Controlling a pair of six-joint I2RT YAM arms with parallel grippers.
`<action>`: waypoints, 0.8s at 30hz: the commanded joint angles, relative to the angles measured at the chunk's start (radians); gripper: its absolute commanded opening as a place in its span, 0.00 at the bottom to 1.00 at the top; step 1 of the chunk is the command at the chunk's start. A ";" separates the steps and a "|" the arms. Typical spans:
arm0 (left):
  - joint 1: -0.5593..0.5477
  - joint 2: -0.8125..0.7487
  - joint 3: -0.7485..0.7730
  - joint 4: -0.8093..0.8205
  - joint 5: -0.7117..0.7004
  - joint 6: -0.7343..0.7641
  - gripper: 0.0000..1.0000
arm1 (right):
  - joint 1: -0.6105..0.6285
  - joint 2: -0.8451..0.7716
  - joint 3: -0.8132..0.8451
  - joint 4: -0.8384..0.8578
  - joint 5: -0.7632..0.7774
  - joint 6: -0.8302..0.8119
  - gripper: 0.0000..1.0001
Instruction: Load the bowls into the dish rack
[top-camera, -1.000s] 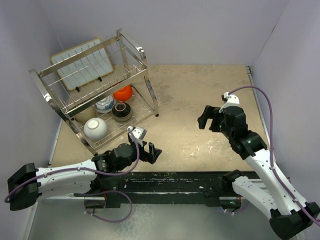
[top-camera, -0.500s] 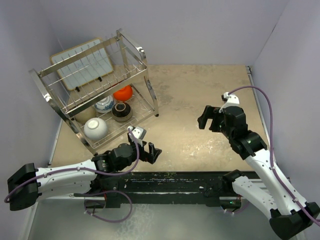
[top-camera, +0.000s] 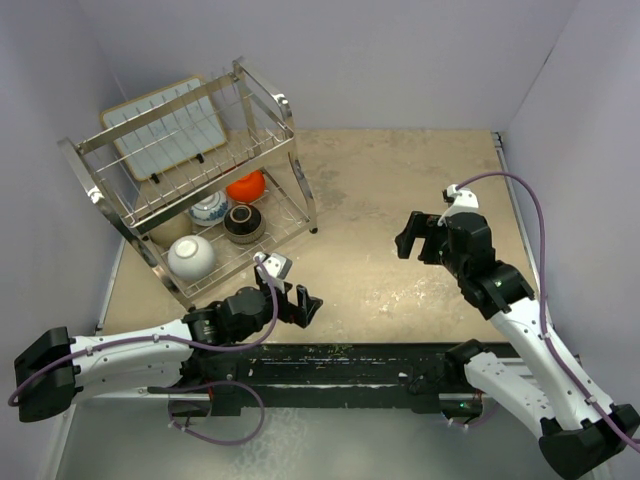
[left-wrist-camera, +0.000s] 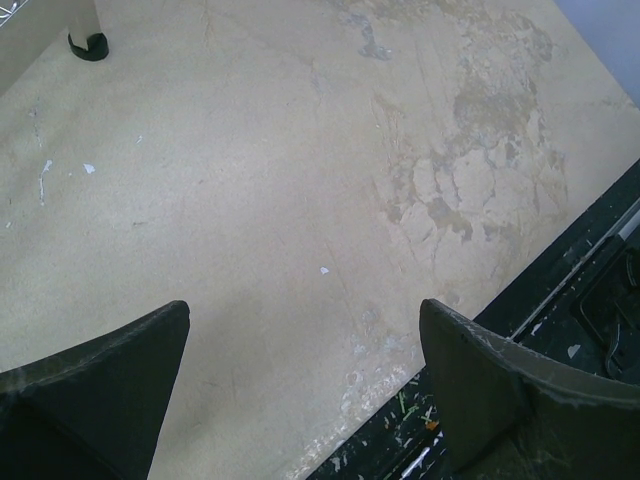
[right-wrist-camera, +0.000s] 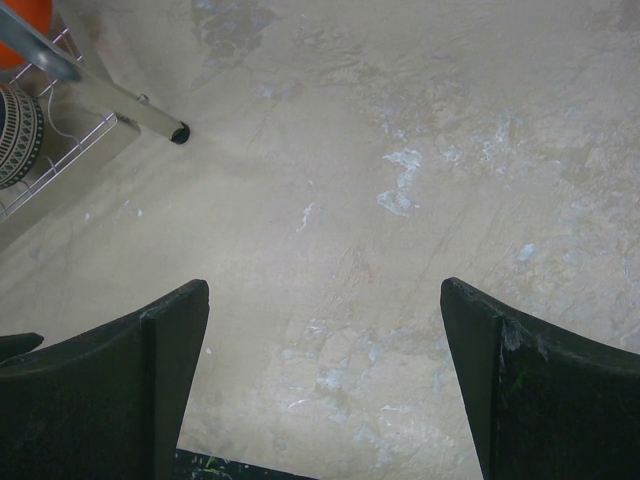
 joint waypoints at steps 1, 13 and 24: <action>-0.004 -0.020 0.011 0.022 -0.007 -0.005 0.99 | -0.004 -0.004 -0.002 0.038 0.021 -0.015 0.99; -0.005 -0.043 0.047 -0.044 -0.032 0.006 0.99 | -0.004 -0.004 -0.005 0.038 0.021 -0.013 0.99; -0.004 -0.026 0.075 -0.102 -0.067 -0.007 0.99 | -0.004 -0.001 -0.006 0.039 0.022 -0.013 0.99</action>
